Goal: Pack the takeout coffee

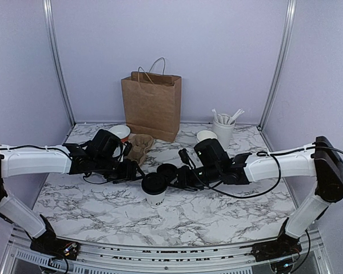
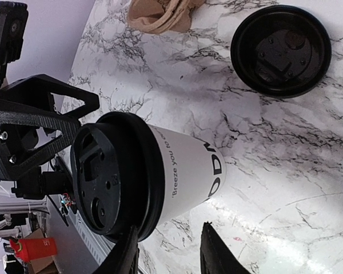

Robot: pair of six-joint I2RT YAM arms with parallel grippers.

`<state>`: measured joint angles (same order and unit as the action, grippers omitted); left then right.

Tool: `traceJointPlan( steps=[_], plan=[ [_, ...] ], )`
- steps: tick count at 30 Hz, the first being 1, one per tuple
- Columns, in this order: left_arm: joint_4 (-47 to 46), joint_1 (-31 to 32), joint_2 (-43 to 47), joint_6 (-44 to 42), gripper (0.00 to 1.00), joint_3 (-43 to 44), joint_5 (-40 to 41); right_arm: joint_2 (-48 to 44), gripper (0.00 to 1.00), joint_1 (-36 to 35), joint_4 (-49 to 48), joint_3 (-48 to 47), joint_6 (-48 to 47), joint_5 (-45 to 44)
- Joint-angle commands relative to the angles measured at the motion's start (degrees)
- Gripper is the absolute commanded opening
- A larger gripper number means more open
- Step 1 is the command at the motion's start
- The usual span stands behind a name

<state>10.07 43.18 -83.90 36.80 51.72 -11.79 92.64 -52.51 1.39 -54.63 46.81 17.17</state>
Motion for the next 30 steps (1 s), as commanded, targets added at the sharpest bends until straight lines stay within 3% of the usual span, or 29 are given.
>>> traceJointPlan(
  steps=[1,12,22,30],
  plan=[
    [2.73,-0.33,2.66,-1.13,0.63,1.3,1.09,-2.35,0.36,-0.49,0.45,-2.9,0.82,-1.08],
    [3.65,-0.07,7.01,-1.19,0.63,-1.84,-1.77,-1.93,0.37,1.8,1.34,-3.31,-4.12,1.01],
    [3.69,8.47,10.12,2.66,0.63,-4.94,2.67,3.79,0.37,7.21,2.6,-8.72,-12.83,8.12],
    [1.12,10.34,7.12,3.79,0.64,-5.08,2.46,7.92,0.37,7.39,4.18,-12.74,-15.37,8.38]
  ],
)
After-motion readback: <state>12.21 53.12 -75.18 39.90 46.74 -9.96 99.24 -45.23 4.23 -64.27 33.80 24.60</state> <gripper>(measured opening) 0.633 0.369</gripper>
